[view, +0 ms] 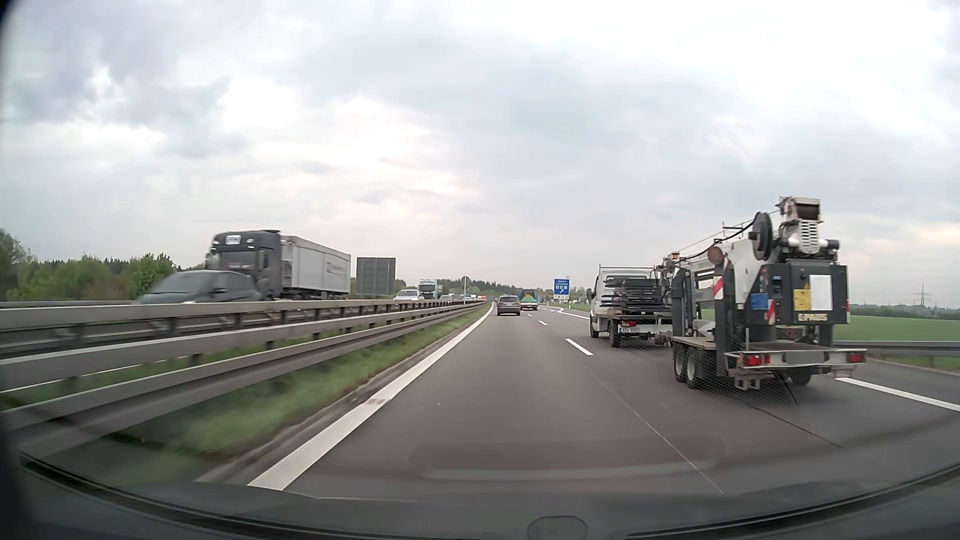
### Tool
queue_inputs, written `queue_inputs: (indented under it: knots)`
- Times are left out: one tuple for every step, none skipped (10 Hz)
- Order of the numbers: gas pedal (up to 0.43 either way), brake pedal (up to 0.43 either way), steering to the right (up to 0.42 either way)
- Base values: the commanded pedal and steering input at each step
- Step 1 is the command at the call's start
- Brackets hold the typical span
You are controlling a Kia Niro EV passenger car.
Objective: Follow the waypoints while adhering to traffic rules and regulations
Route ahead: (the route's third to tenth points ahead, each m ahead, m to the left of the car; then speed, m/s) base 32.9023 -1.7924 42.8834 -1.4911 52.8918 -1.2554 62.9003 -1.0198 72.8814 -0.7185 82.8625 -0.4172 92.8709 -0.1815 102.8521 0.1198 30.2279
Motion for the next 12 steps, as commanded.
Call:
queue_inputs:
  knots:
    - [0.169, 0.0, -0.002]
    - [0.169, 0.0, -0.002]
    - [0.169, 0.0, -0.002]
    - [0.169, 0.0, -0.002]
    - [0.169, 0.0, -0.002]
    - [0.169, 0.0, -0.002]
    - [0.169, 0.0, -0.002]
    - [0.177, 0.0, -0.002]
    - [0.177, 0.0, -0.002]
    - [0.189, 0.0, -0.001]
    - [0.22, 0.0, -0.001]
    - [0.24, 0.0, -0.001]
